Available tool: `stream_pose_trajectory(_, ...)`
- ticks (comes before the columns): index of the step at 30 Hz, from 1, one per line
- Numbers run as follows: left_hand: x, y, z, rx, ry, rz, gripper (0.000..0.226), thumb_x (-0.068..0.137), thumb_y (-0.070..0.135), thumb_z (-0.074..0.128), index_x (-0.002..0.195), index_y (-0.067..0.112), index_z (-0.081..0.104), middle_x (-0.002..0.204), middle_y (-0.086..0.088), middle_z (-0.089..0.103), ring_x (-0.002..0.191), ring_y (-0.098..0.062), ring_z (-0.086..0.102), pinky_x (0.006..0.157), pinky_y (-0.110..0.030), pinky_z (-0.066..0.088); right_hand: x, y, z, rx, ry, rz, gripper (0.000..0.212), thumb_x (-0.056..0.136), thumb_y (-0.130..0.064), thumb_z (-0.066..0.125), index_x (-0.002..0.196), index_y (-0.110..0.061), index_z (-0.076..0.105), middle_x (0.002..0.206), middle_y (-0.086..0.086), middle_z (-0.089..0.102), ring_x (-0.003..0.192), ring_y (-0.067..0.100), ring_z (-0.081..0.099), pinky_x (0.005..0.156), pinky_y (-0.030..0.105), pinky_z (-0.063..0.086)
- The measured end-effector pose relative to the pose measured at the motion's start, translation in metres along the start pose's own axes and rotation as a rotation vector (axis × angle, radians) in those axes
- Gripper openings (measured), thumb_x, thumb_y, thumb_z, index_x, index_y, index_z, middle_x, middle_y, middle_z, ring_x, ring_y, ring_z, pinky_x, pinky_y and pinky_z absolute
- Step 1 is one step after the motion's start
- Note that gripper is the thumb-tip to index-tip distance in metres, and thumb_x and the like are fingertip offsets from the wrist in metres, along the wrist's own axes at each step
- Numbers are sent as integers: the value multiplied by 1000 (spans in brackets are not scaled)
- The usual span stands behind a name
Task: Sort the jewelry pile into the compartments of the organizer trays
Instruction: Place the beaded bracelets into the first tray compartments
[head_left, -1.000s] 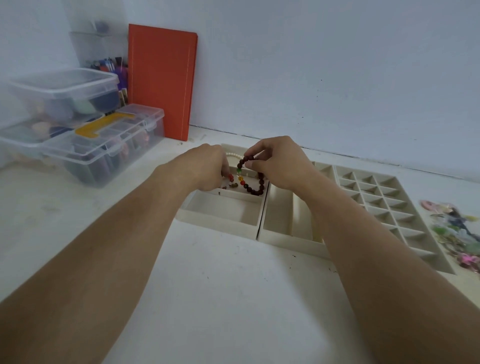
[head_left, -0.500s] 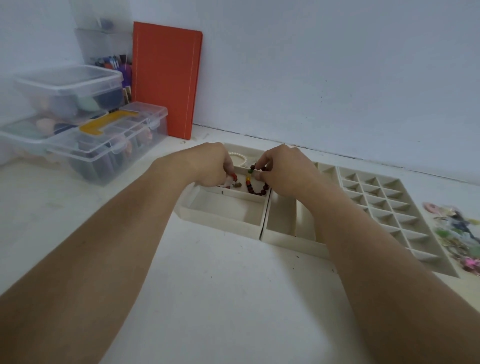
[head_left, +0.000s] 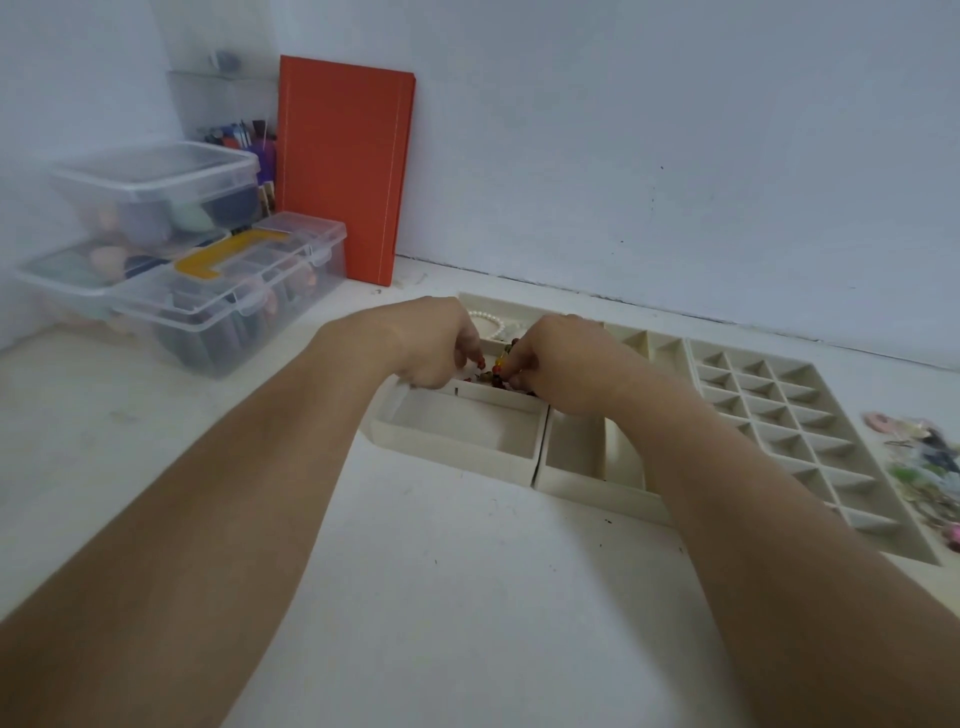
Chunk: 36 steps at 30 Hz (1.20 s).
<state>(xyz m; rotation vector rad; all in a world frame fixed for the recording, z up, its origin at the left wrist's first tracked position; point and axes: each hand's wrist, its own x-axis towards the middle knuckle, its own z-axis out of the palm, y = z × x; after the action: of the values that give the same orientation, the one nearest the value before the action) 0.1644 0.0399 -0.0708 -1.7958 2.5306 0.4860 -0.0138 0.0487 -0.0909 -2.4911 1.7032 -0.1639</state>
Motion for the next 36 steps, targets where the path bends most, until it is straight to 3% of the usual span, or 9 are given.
stream_pose_trajectory(8, 0, 2, 1, 13, -2, -13, 61, 76, -10, 59, 124, 26, 69, 108, 9, 66, 100, -18, 65, 83, -34, 59, 0, 0, 0, 12, 18, -19, 19, 94, -30, 64, 102, -41, 77, 83, -11, 62, 92, 16, 54, 91, 32, 43)
stream_pose_trajectory(14, -3, 4, 1, 6, -9, -25, 67, 75, -13, 62, 131, 24, 64, 117, 7, 64, 107, -18, 63, 83, -30, 57, 1, 5, 1, -67, 164, -12, 33, 96, -19, 59, 126, -31, 67, 120, -3, 66, 117, 23, 50, 95, 36, 41)
stream_pose_trajectory(19, -2, 4, 0, -25, -22, -32, 62, 78, -8, 60, 129, 26, 65, 117, 7, 65, 104, -17, 63, 85, -30, 57, 0, 5, 0, -120, 147, -15, 36, 98, -20, 57, 131, -29, 65, 127, 2, 59, 119, 25, 49, 97, 37, 40)
stream_pose_trajectory(24, -1, 0, -2, -91, -21, -45, 47, 82, 4, 55, 118, 30, 72, 110, 7, 70, 101, -19, 67, 93, -38, 57, -1, 5, 1, -153, 160, -9, 32, 96, -16, 56, 120, -30, 71, 116, 2, 64, 112, 26, 51, 87, 35, 38)
stream_pose_trajectory(29, -1, 2, -3, -120, -5, -43, 40, 90, 6, 54, 120, 24, 74, 119, 6, 70, 111, -17, 63, 102, -33, 50, -2, 3, 1, -133, 110, -9, 26, 93, -21, 61, 112, -31, 74, 103, 2, 68, 110, 26, 50, 84, 34, 37)
stream_pose_trajectory(32, 2, -1, -1, -135, 15, -22, 26, 97, 16, 62, 119, 21, 75, 118, 5, 70, 106, -15, 62, 93, -24, 46, -3, 4, 0, -120, 109, -19, 24, 93, -26, 63, 113, -32, 74, 103, 1, 68, 111, 26, 50, 84, 34, 36)
stream_pose_trajectory(36, 5, -5, 1, -138, 17, -4, 26, 95, 15, 64, 118, 21, 75, 107, 5, 70, 104, -16, 63, 84, -21, 42, 0, 4, 2, -116, 84, -5, 31, 91, -39, 66, 122, -38, 68, 114, -1, 68, 118, 26, 49, 95, 36, 39)
